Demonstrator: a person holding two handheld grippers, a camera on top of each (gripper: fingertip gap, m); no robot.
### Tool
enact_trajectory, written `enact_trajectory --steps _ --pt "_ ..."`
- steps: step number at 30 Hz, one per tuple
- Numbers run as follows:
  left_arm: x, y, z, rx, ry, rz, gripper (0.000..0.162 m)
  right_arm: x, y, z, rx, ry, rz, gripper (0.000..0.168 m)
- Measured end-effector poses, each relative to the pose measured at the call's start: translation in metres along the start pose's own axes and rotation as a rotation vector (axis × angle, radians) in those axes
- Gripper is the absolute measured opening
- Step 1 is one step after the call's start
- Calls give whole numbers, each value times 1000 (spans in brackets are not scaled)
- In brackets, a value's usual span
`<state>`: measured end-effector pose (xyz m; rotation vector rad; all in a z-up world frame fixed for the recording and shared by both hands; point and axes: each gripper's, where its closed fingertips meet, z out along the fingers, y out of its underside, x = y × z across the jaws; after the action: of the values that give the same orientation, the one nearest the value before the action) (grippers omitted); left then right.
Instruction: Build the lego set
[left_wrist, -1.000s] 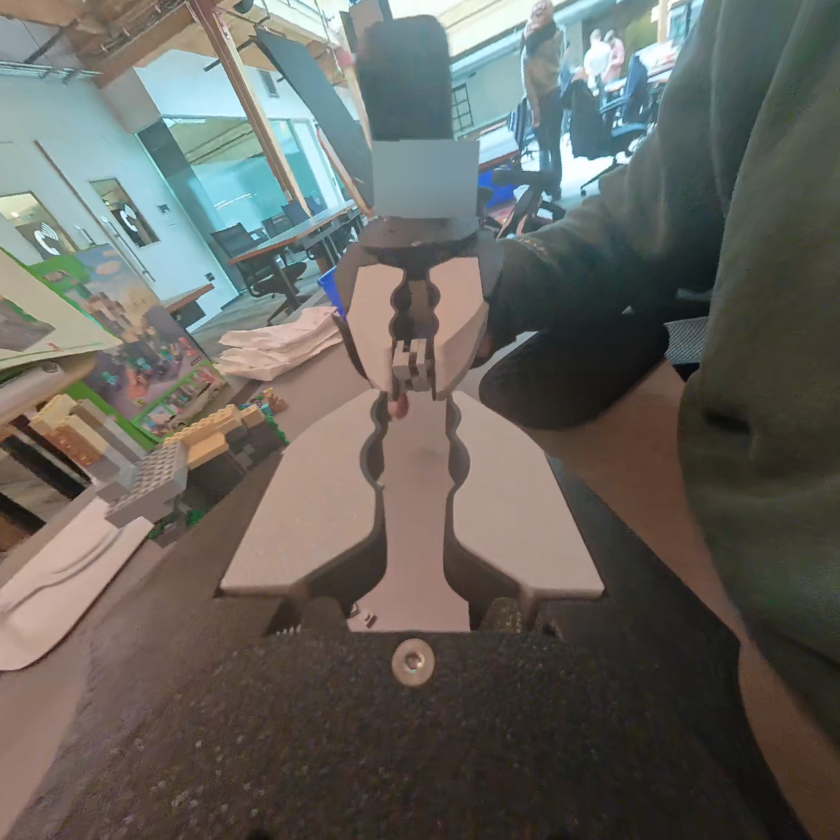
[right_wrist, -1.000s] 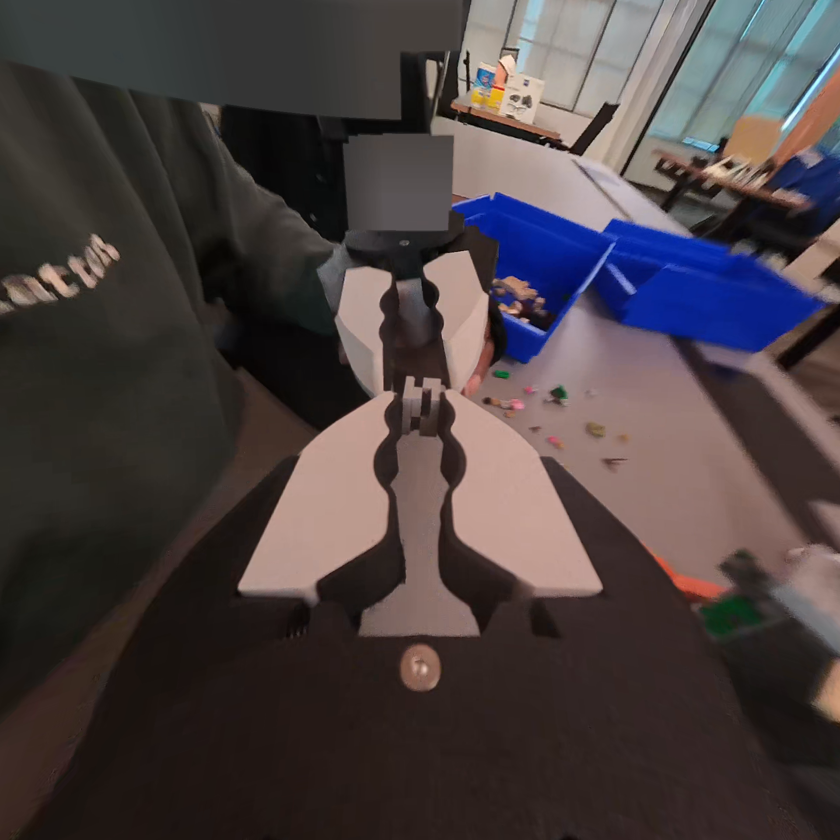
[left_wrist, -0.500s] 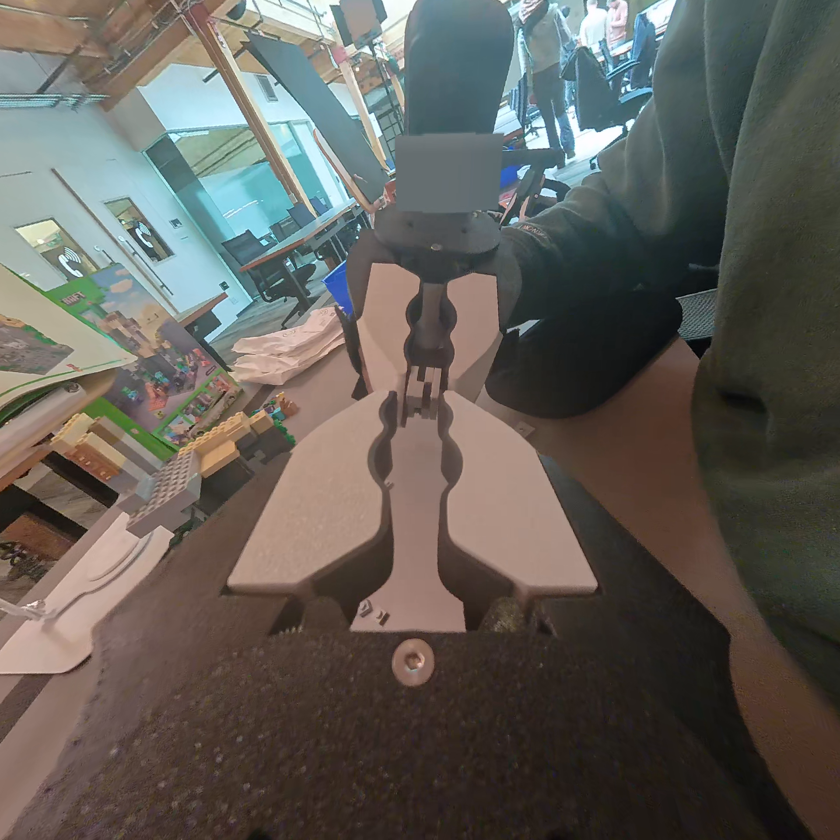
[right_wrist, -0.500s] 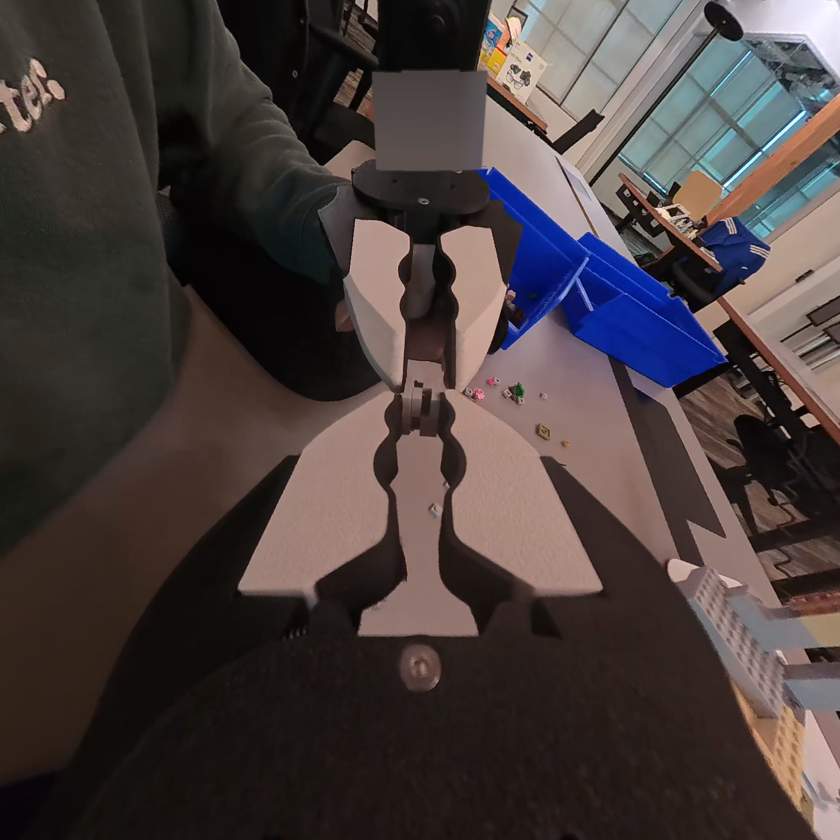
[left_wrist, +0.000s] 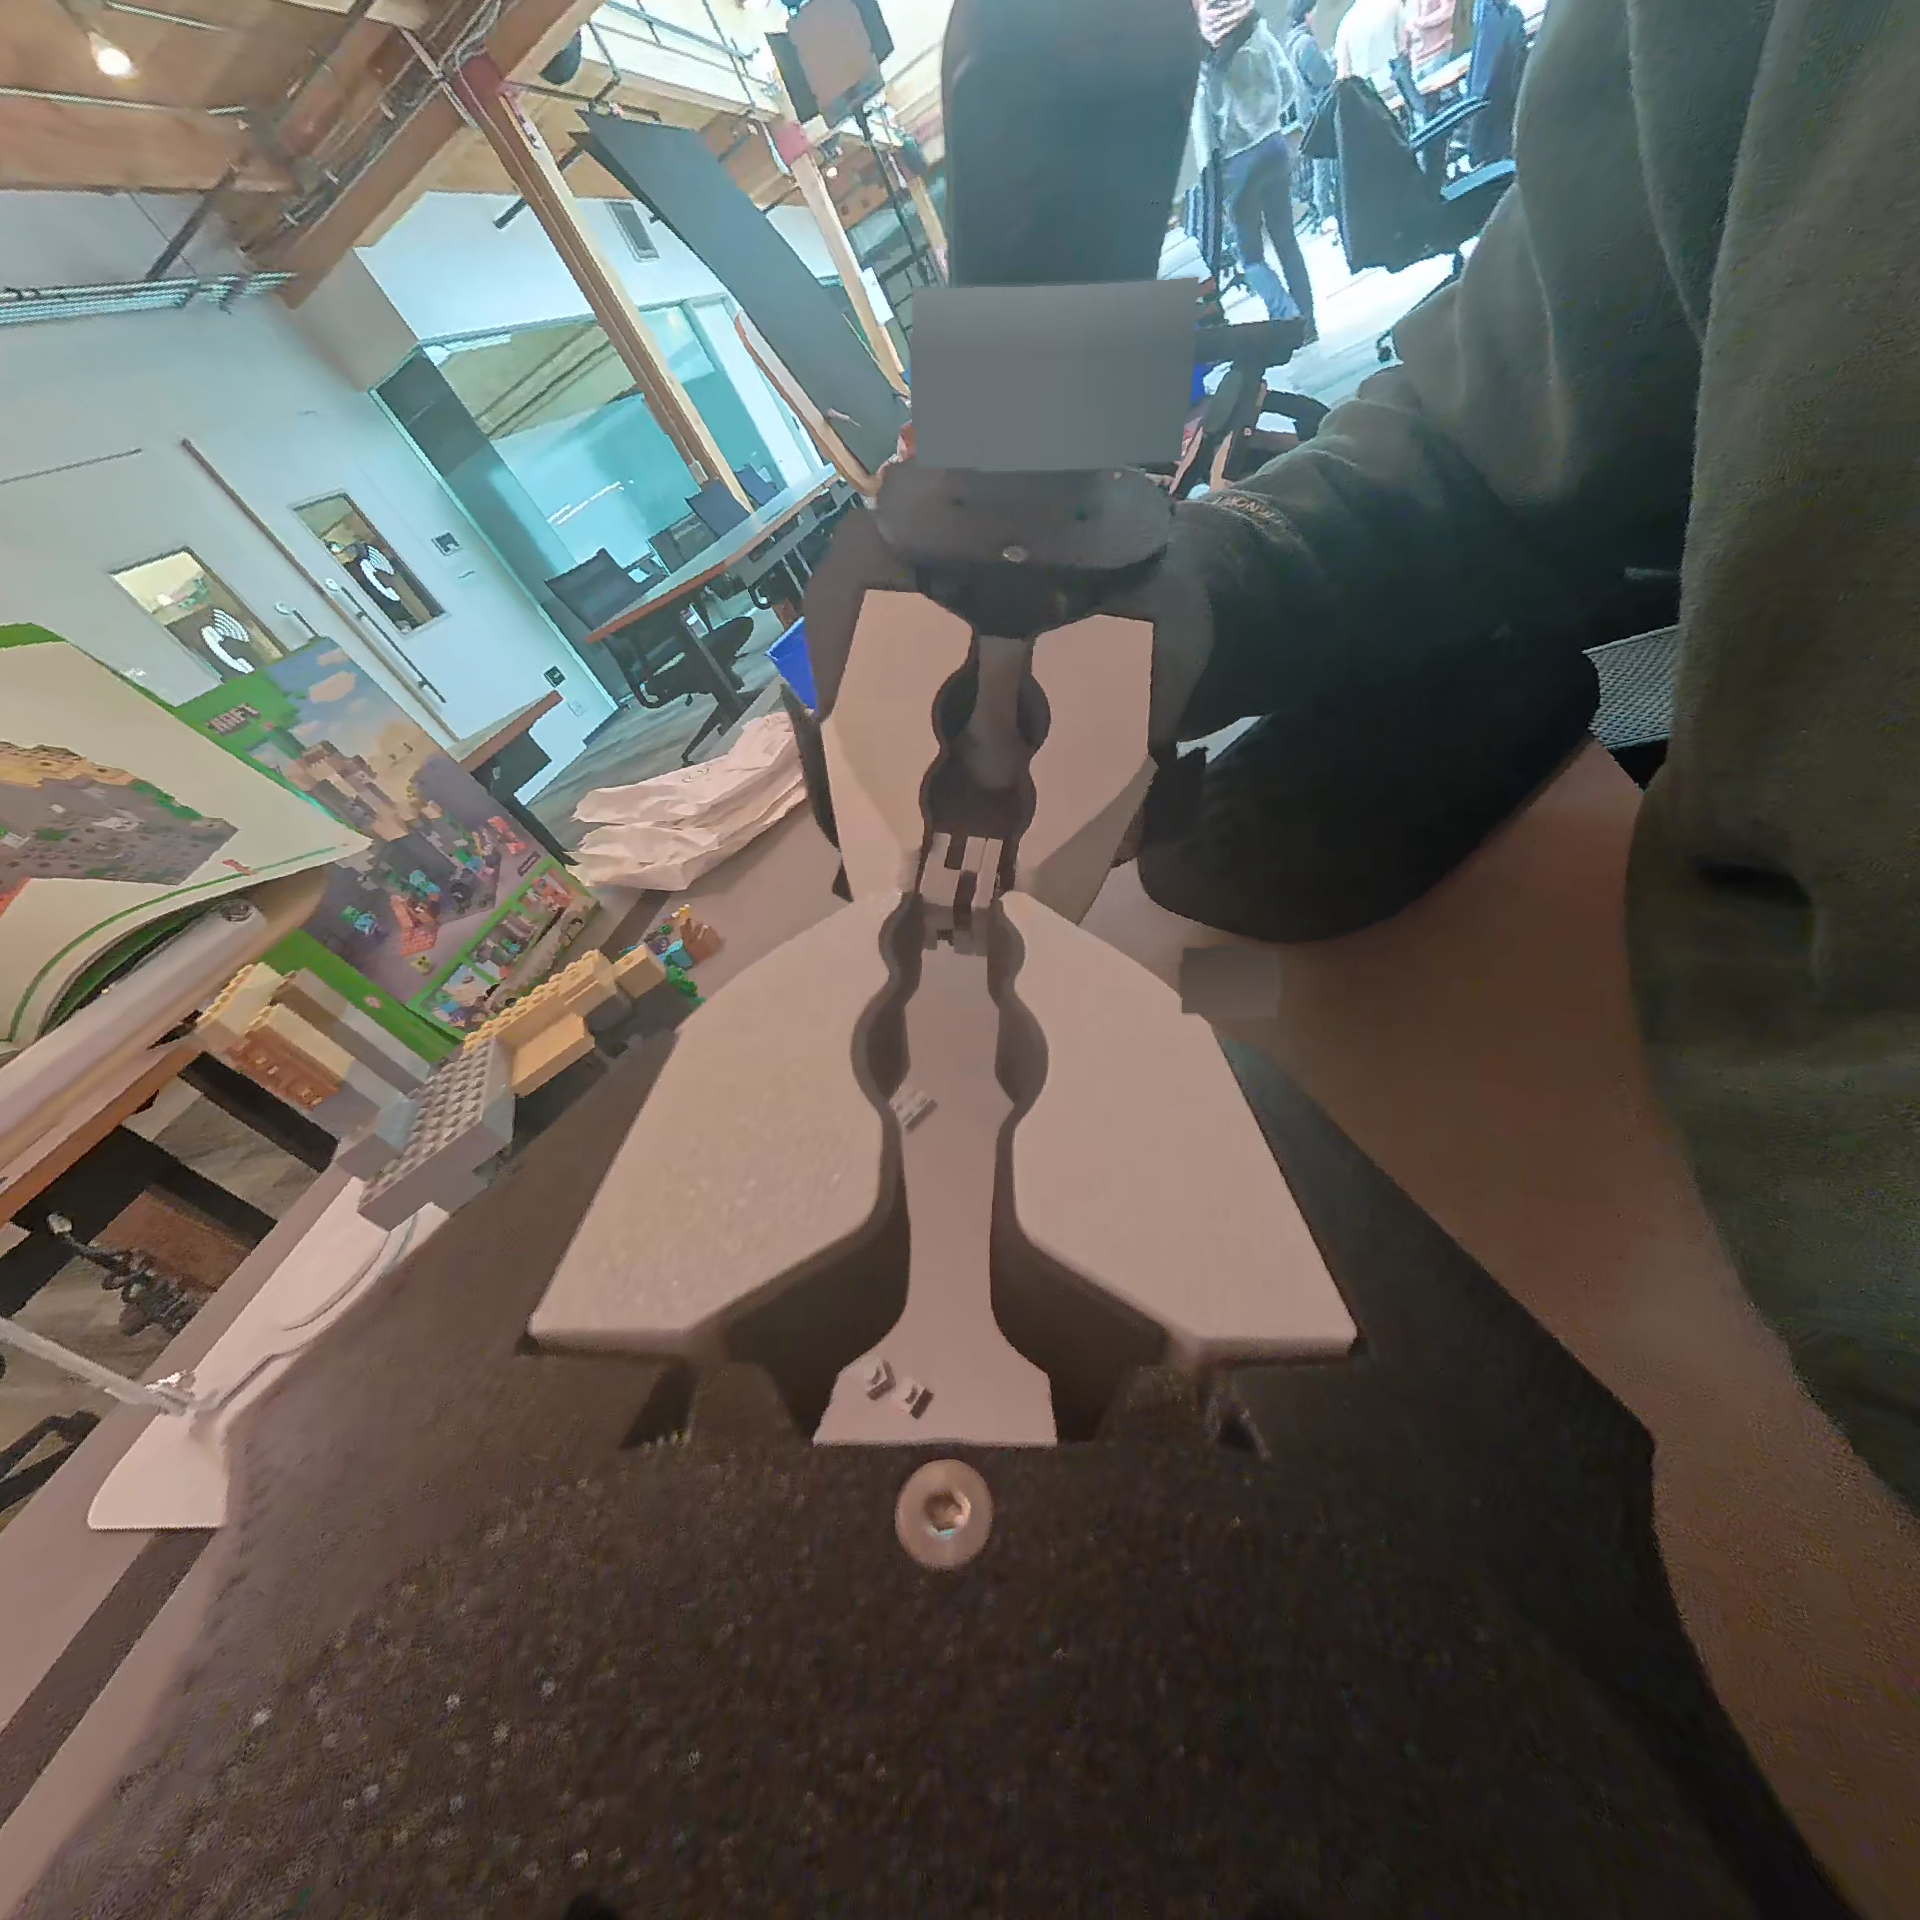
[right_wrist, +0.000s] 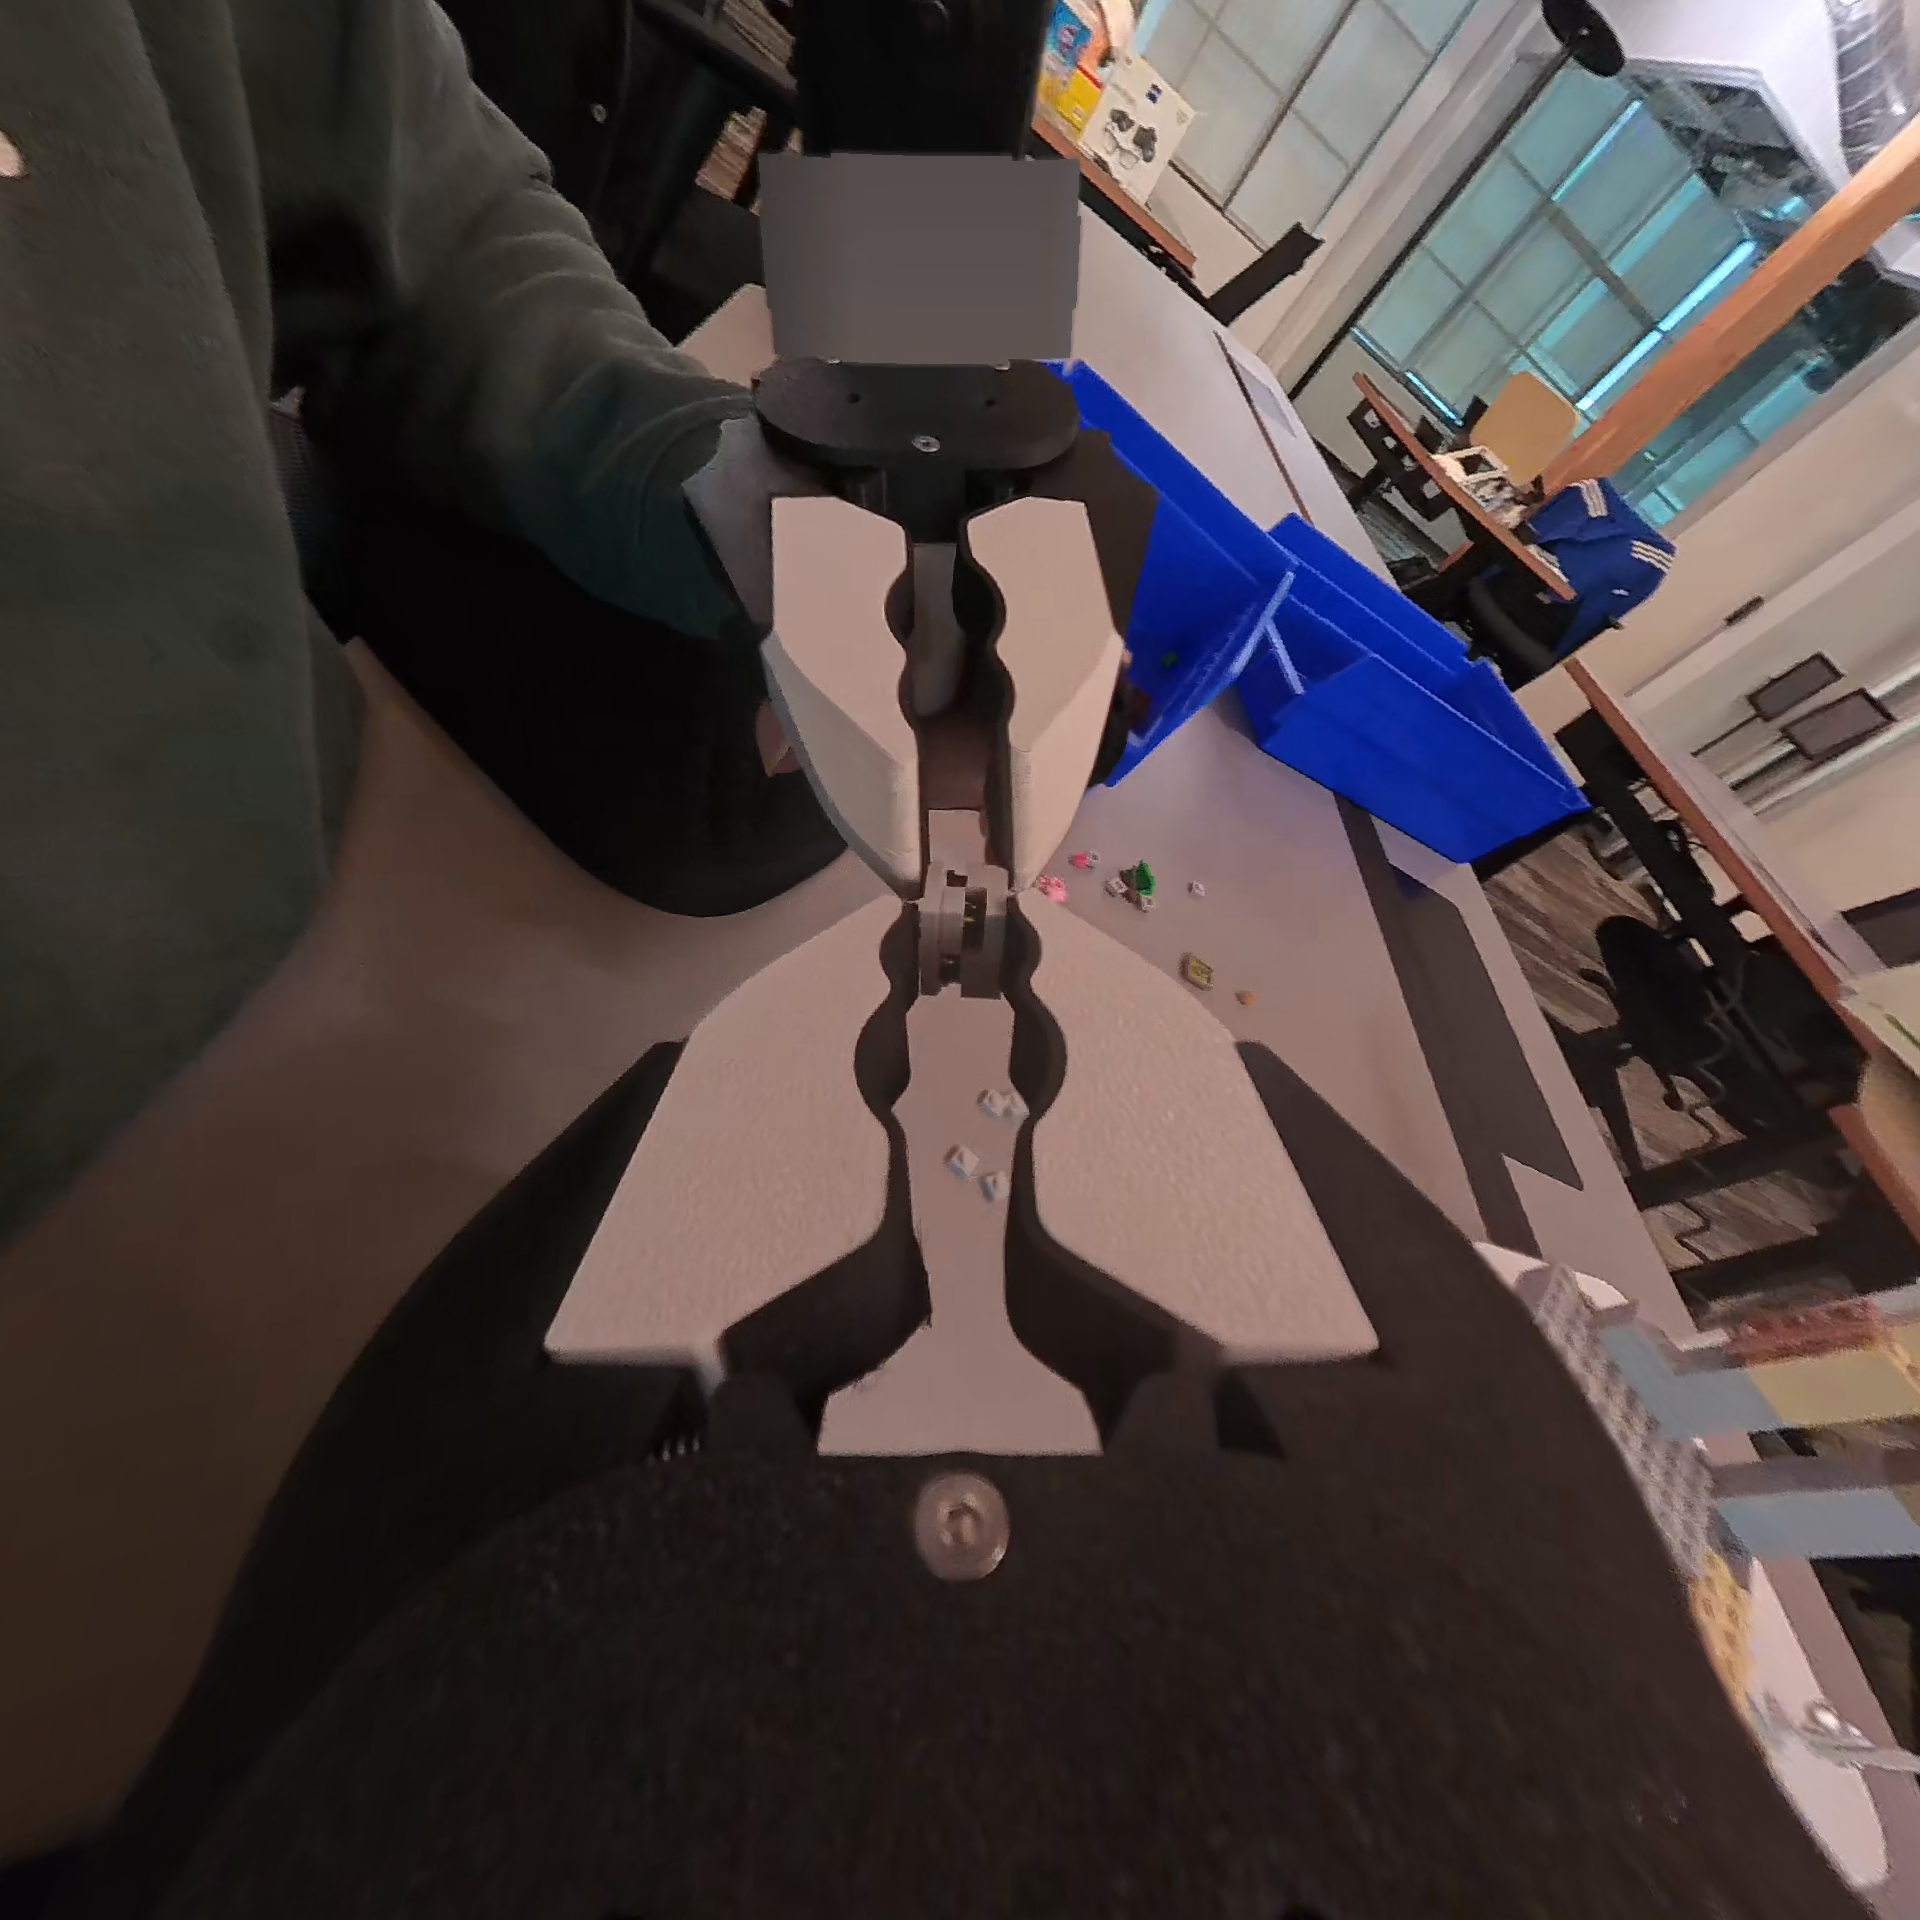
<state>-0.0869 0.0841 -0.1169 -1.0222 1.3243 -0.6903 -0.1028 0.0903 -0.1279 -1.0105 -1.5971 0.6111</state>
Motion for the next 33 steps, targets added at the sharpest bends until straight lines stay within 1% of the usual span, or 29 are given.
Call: enact_trajectory --steps 6,10,15,20,25,30,33 --pt "-5 -10 -5 98 1 -58 12 7 -10 0 -8 51 -30 16" --pt "-9 -17 -10 154 10 -117 12 11 -11 -6 -2 78 -34 16" --pt "-6 -16 -8 150 21 -112 12 8 -15 -7 17 86 -47 15" --pt "-2 -17 -6 137 19 -68 12 5 -16 -8 47 61 -37 13" --pt "1 -14 -4 119 19 -45 14 1 -11 -5 20 45 -55 13" --pt "3 -13 -5 106 38 -44 13 -1 -11 -4 26 25 -31 13" --pt "1 -8 -4 82 48 -68 13 -1 -6 -3 30 12 24 13"
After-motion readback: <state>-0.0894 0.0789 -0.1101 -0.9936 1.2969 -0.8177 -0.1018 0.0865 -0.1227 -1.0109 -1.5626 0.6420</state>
